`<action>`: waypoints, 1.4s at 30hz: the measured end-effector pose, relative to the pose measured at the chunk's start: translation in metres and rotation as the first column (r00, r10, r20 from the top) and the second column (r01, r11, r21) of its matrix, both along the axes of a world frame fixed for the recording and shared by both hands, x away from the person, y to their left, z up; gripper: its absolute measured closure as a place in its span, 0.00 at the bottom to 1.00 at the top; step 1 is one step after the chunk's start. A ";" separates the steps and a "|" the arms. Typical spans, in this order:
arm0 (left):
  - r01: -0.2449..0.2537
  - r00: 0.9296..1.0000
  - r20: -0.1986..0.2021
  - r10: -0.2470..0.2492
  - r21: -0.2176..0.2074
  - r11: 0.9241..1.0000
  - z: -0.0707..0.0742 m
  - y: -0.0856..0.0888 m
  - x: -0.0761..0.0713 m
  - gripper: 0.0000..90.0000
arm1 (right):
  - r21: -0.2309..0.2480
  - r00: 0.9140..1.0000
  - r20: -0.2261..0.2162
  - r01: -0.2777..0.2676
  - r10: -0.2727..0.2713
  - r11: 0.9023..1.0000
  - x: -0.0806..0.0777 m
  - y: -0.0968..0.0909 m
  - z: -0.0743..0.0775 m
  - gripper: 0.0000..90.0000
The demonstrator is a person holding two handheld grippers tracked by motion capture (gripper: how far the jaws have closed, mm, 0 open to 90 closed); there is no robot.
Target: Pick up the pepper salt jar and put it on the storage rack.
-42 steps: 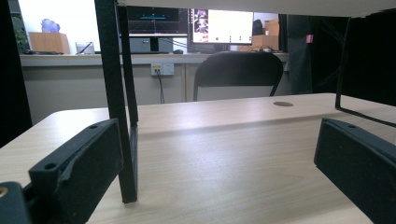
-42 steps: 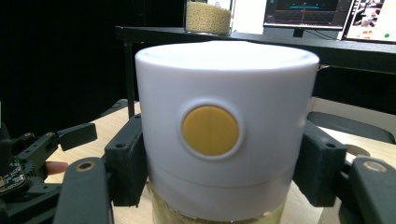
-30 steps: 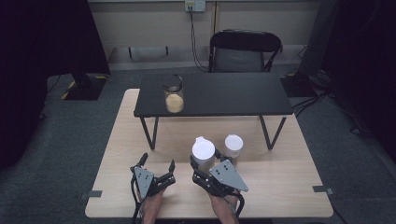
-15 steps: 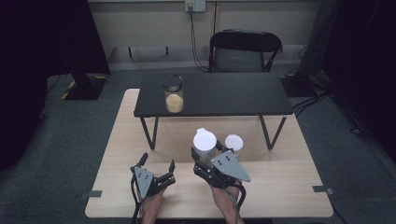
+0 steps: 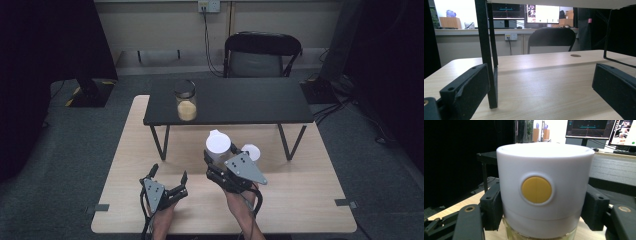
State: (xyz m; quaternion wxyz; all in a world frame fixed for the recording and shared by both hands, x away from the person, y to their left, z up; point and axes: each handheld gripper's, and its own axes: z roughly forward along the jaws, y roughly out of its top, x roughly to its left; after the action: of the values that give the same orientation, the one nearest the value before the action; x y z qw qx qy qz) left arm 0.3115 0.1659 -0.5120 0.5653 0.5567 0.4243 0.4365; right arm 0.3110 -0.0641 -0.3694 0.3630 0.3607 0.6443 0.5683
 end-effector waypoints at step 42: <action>0.000 1.000 -0.001 0.000 0.003 1.000 0.000 0.000 0.000 0.01 | -0.002 0.999 0.029 0.028 -0.028 1.000 0.046 -0.005 0.069 0.34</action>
State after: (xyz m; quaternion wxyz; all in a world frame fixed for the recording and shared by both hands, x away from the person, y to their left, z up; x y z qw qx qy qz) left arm 0.3115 0.1656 -0.5119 0.5644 0.5577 0.4239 0.4366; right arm 0.3573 -0.0688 -0.3001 0.3808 0.3610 0.6344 0.5676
